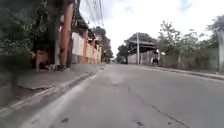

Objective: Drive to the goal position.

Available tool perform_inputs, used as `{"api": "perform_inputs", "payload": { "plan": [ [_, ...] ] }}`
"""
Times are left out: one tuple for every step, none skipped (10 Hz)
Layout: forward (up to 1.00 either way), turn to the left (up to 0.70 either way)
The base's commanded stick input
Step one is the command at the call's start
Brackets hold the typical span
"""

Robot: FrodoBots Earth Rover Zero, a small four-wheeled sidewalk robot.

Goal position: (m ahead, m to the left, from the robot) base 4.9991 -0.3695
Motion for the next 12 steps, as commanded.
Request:
{"api": "perform_inputs", "payload": {
  "plan": [
    [1.0, 0.0],
    [1.0, 0.0],
    [1.0, 0.0],
    [1.0, 0.0],
    [1.0, -0.01],
    [1.0, -0.21],
    [1.0, -0.4],
    [1.0, -0.4],
    [1.0, -0.26],
    [1.0, -0.1],
    [1.0, 0.0],
    [1.0, 0.0]
  ]
}}
